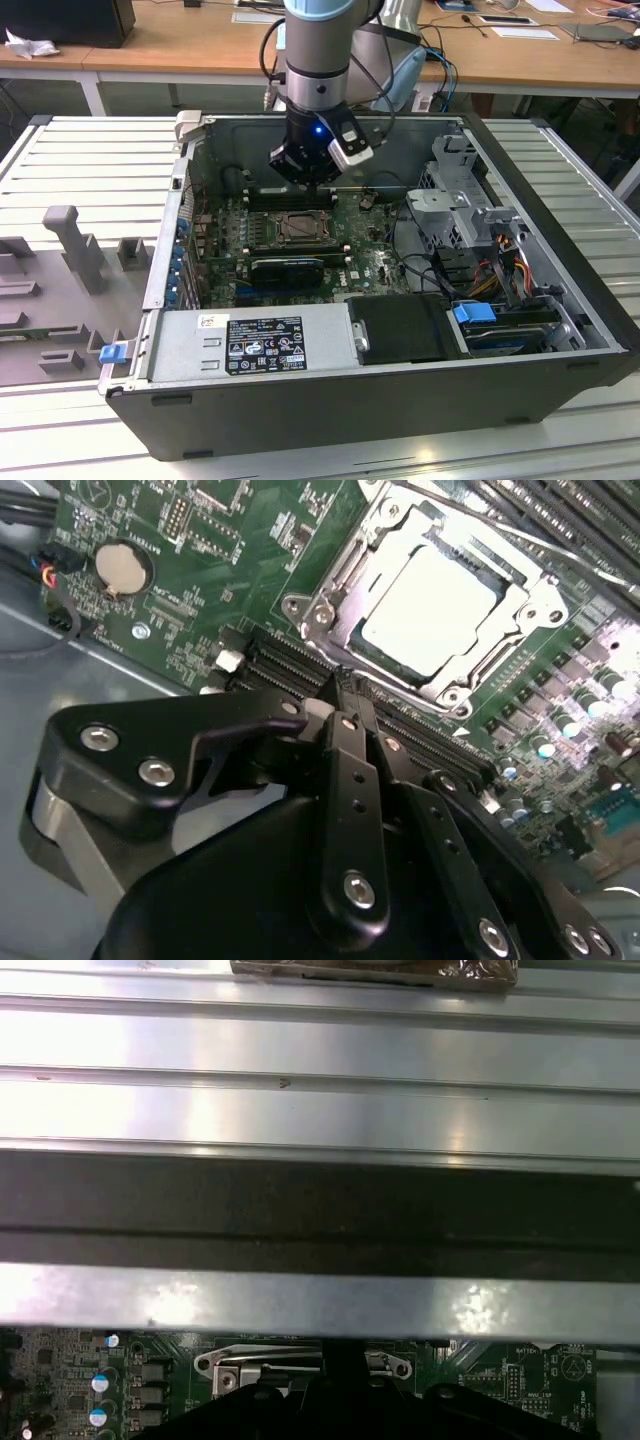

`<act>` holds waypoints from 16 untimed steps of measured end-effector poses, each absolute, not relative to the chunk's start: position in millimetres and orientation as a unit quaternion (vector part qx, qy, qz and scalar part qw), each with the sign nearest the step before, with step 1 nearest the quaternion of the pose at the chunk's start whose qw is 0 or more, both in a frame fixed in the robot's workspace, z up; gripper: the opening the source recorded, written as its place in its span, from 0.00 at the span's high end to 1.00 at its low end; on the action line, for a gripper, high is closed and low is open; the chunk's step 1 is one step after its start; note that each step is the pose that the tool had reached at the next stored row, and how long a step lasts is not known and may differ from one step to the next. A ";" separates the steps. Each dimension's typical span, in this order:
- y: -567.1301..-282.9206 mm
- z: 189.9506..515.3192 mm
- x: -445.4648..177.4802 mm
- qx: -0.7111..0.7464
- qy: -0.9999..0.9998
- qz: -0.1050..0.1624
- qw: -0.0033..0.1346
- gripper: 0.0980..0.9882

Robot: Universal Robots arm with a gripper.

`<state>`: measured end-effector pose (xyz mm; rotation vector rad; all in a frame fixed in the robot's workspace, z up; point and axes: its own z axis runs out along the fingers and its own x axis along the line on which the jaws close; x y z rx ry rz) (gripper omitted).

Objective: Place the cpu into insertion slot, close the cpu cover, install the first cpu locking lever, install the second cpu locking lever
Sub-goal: 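Install the first cpu locking lever, then install the second cpu locking lever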

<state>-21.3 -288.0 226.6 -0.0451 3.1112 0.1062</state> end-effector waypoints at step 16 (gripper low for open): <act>-295.7 232.7 -21.4 -0.014 0.999 0.034 0.014 0.99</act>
